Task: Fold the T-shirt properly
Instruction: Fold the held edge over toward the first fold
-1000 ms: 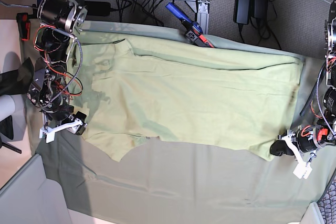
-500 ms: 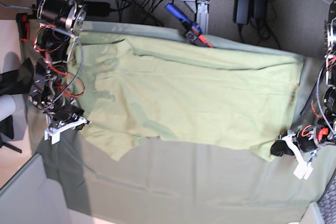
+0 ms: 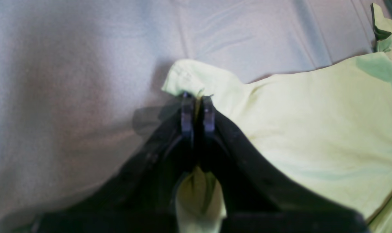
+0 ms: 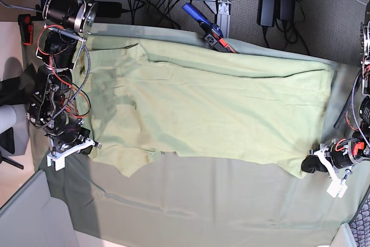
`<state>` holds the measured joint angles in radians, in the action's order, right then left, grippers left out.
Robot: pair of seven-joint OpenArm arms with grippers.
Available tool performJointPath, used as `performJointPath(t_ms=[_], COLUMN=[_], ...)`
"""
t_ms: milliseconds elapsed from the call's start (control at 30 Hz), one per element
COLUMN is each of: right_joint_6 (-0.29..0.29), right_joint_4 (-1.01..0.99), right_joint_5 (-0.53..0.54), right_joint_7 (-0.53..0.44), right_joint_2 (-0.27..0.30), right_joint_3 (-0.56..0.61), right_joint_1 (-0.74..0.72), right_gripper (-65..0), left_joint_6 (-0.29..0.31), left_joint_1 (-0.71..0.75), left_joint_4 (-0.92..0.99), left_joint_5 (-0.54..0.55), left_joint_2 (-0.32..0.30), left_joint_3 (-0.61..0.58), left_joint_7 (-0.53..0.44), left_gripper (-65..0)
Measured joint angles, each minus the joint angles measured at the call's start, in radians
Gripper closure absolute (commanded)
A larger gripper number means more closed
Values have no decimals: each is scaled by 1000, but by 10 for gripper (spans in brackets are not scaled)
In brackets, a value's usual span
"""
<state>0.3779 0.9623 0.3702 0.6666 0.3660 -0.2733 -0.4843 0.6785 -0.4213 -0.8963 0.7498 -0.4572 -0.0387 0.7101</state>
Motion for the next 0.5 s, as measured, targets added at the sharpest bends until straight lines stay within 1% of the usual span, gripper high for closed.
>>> performJointPath(t_ms=[100,233,367,500], right_joint_6=[0,1,5,12], right_joint_4=[5,45,159,273], right_joint_5=[1,0,4,15], right_joint_7=[0,0,0,10], right_joint_2=[0,3,10,37], right_joint_3=[0,0,0,1], right_joint_1=[22,77,159,241], right_gripper=[0,0,0,0], left_joint_6=[0,0,3,4], left_joint_1=[0,0,11,46], left_joint_4=[0,-2,-6,-49], left_joint_5=[4,79,164,180], left_joint_2=[-3,-24,-56,-101], left_joint_3=[0,0,-1,-1], left_joint_7=[1,76,150,157], left_gripper=[0,0,0,0])
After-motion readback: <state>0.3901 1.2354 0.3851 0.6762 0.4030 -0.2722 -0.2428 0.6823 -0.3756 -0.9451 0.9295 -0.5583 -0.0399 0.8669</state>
